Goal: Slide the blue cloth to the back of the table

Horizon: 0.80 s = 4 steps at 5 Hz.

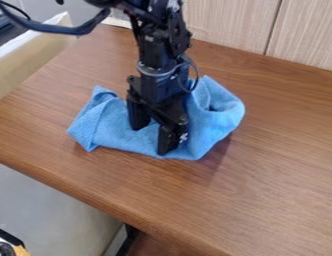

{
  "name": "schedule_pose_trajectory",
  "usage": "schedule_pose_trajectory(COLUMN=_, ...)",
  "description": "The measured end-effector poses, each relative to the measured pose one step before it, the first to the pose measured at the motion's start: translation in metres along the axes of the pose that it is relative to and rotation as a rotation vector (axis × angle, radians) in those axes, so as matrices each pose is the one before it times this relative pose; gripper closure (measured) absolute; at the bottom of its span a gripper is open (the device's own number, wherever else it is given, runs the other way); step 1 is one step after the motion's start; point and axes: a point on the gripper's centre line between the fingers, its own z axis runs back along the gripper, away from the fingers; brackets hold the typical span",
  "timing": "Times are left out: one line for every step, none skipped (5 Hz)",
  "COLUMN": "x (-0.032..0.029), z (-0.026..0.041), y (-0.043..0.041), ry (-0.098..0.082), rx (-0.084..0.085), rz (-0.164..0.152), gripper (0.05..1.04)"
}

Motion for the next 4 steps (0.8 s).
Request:
schedule_pose_trajectory(x=0.01960, z=-0.00075, y=0.00781, ry=-0.0139, rx=0.0022, rz=0.0005, gripper=0.083)
schedule_pose_trajectory(x=0.02183, z=-0.00203, y=0.00758, ry=-0.0224, rx=0.0016, rz=-0.0120, gripper=0.083)
schedule_pose_trajectory(x=0.01835, z=-0.00192, y=0.01071, ry=-0.0144, rx=0.0049, rz=0.0085, gripper=0.083)
schedule_pose_trajectory(x=0.01755, z=-0.00341, y=0.01281, ry=-0.0045, rx=0.0004, rz=0.0139, gripper=0.083)
